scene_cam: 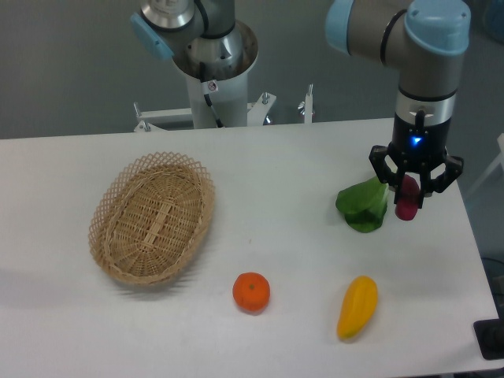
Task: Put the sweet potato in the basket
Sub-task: 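Lift the purple sweet potato upward with the gripper, then carry the held sweet potato over to the wicker basket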
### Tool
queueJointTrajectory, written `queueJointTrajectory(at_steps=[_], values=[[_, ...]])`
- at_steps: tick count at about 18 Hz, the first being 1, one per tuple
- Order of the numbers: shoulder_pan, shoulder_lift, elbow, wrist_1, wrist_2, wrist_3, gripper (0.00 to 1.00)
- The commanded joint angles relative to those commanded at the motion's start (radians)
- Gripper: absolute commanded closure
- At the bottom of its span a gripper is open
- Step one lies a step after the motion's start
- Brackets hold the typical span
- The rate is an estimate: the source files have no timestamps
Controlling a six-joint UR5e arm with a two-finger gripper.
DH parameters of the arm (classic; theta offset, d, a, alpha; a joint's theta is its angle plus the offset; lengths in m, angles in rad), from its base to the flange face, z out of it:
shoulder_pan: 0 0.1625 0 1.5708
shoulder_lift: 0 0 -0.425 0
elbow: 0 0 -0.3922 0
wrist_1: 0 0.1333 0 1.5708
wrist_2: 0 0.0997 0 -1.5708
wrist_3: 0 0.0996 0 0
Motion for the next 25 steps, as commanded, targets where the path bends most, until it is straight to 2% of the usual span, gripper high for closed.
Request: queueJointTrajectory(at_steps=[10,12,17,19,21,25], values=[[-0.015,-0.015,-0.02,0.002,0.031,-0.003,0.88],[-0.041,-0.02,-0.026,0.003,0.055,-0.061,0.88],[-0.141,-0.028,-0.043,0.015,0.09,-0.262,0.88],[-0.191,-0.026,-0.058,0.055,0.09,-0.377,0.88],[-0.262,-0.025,-0.07,0.086,0.092,-0.496,0.88],[-0.408,-0.018,-0.089,0.094,0.106,-0.665,0.88]])
